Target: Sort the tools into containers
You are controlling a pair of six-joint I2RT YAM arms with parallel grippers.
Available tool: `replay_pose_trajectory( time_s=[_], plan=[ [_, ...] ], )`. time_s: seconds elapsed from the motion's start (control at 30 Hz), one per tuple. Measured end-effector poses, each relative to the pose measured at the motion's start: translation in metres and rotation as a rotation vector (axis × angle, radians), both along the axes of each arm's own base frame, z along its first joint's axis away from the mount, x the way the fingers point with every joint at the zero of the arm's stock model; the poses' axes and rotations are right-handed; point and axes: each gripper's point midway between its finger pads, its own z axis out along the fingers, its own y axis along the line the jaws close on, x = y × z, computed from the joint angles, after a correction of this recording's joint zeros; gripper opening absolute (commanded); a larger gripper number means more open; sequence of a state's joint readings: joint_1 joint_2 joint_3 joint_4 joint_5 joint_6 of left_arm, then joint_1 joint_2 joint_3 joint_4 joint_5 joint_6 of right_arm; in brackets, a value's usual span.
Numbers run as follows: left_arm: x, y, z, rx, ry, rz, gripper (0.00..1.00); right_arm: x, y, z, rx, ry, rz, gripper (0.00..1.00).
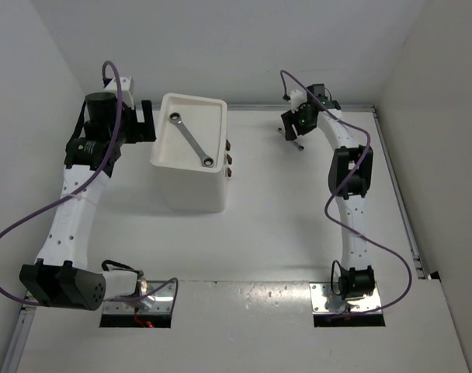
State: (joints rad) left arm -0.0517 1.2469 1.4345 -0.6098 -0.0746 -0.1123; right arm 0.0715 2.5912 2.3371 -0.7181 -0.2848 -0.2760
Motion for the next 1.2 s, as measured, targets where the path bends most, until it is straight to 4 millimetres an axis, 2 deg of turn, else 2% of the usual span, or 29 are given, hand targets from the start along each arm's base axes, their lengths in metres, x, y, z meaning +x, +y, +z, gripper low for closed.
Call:
replay_pose_trajectory(
  time_s=[0.33, 0.53, 0.67, 0.8, 0.93, 0.97, 1.0, 1.1, 1.13, 1.2],
  plan=[
    [0.003, 0.003, -0.004, -0.003, 0.012, 0.004, 1.00, 0.001, 0.016, -0.027, -0.024, 0.012, 0.026, 0.60],
    [0.004, 0.003, -0.006, -0.006, 0.017, 0.001, 1.00, 0.004, 0.013, -0.027, -0.031, 0.004, 0.019, 0.56],
    [0.004, 0.004, -0.007, -0.009, 0.018, 0.001, 1.00, 0.005, 0.009, -0.027, -0.032, 0.002, 0.014, 0.47],
    [0.005, 0.004, -0.008, -0.012, 0.023, -0.003, 1.00, 0.005, 0.007, -0.027, -0.033, 0.002, 0.010, 0.44],
    [0.005, 0.006, -0.009, -0.012, 0.026, 0.002, 1.00, 0.004, 0.006, -0.028, -0.042, 0.004, 0.015, 0.33],
    [0.005, 0.006, -0.008, -0.012, 0.026, 0.002, 1.00, 0.004, 0.006, -0.028, -0.045, 0.004, 0.020, 0.28],
    [0.005, 0.006, -0.007, -0.013, 0.024, 0.001, 1.00, 0.003, 0.006, -0.028, -0.048, 0.005, 0.028, 0.18],
    [0.005, 0.005, -0.003, -0.015, 0.021, -0.003, 1.00, 0.001, 0.006, -0.029, -0.059, 0.009, 0.055, 0.04],
    [0.004, 0.005, -0.001, -0.015, 0.018, -0.005, 1.00, 0.000, 0.005, -0.029, -0.065, 0.010, 0.060, 0.01],
    [0.004, 0.004, 0.003, -0.016, 0.012, -0.007, 1.00, -0.002, 0.004, -0.029, -0.077, 0.017, 0.073, 0.00]
  ],
)
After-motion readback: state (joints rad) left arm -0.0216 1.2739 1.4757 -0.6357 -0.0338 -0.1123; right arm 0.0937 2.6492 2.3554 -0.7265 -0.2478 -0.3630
